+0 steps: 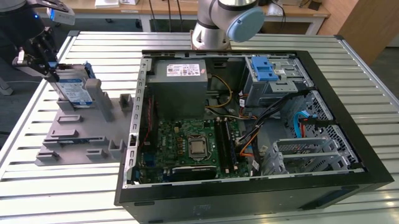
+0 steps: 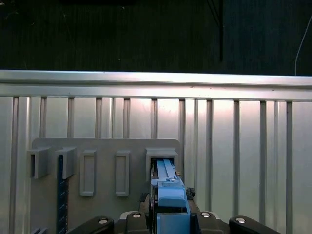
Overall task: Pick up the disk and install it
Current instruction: 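Pick up the disk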
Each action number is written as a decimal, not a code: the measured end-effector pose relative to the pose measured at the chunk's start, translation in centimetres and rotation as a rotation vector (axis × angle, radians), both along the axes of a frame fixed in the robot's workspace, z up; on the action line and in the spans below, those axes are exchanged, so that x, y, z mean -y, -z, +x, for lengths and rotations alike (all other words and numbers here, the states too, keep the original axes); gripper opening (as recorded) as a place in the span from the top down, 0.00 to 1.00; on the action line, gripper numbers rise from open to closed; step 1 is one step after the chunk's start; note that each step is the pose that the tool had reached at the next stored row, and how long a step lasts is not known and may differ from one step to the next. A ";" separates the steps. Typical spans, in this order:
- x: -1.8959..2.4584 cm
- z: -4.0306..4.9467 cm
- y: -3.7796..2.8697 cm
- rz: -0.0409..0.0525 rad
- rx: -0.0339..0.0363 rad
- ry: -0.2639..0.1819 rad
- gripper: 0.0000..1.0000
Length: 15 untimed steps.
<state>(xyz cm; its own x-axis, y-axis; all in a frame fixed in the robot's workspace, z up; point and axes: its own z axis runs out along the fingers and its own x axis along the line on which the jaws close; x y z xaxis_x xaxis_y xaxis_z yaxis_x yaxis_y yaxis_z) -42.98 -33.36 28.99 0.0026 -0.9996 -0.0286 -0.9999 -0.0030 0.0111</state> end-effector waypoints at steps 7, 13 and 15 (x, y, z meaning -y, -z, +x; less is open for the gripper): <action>0.01 -0.01 -0.04 0.0000 0.0001 0.000 0.63; 0.01 0.00 -0.66 0.0001 0.0001 0.000 0.63; 0.01 0.00 -0.76 0.0001 0.0002 0.000 0.63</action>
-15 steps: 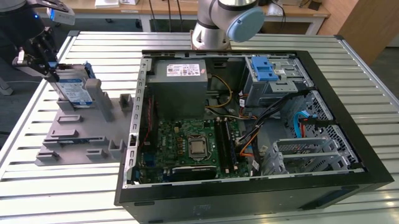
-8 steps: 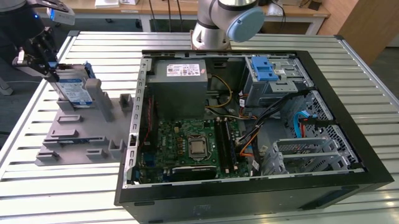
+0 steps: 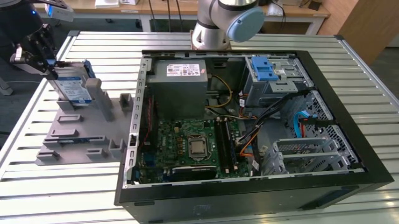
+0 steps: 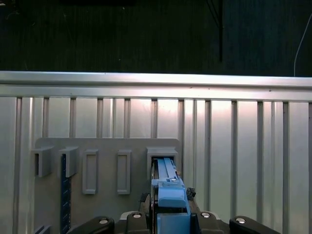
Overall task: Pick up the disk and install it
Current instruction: 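Pick up the disk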
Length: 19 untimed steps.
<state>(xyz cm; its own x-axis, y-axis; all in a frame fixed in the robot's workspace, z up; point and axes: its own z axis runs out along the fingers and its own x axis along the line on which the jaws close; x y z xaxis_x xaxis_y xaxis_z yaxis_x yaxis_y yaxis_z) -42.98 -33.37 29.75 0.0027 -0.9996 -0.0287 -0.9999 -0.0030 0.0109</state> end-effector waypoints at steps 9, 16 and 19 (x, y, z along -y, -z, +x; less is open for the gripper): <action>0.00 0.00 0.19 -0.0001 -0.0009 0.000 0.62; 0.00 0.00 0.55 -0.0002 -0.0007 0.000 0.56; 0.00 0.00 0.60 -0.0001 -0.0005 0.000 0.56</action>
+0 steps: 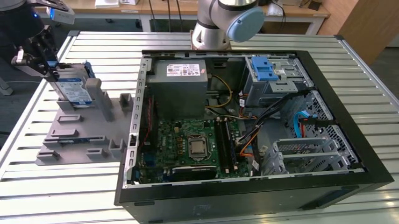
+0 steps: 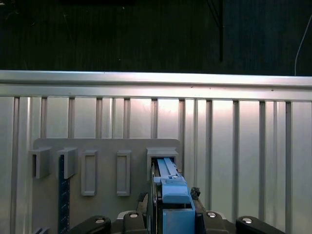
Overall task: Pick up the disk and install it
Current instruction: 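Pick up the disk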
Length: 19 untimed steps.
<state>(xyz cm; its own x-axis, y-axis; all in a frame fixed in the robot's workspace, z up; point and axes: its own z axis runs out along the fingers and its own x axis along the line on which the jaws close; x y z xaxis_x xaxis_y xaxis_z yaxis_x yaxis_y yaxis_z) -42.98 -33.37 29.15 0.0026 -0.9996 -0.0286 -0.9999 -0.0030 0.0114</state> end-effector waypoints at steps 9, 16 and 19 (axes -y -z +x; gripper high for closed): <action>0.00 0.00 0.01 0.0000 0.0000 0.000 0.64; 0.00 0.00 -0.28 0.0001 0.0001 0.000 0.64; 0.00 0.00 -0.65 0.0000 0.0001 0.000 0.64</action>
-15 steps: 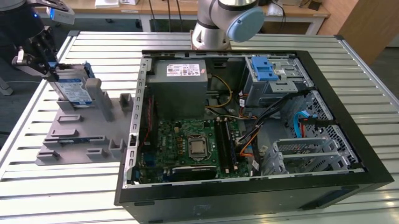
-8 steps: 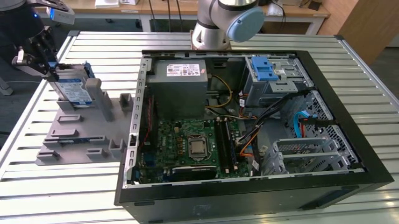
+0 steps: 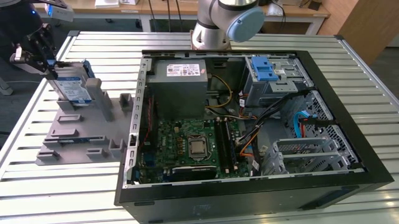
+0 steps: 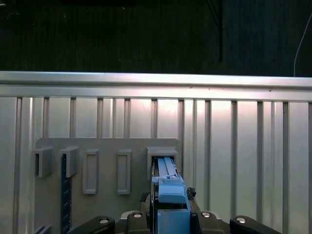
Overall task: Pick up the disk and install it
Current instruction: 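Pick up the disk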
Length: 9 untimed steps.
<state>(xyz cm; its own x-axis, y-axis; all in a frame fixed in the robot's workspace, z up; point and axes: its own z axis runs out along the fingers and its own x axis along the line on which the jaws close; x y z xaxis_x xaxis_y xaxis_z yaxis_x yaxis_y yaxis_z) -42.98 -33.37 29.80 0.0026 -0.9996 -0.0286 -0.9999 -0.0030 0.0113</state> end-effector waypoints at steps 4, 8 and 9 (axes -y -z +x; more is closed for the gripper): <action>0.00 0.00 -0.18 0.0001 0.0001 0.000 0.64; 0.00 0.00 -0.20 0.0000 0.0000 0.000 0.64; 0.00 0.00 -0.20 0.0000 0.0000 0.000 0.64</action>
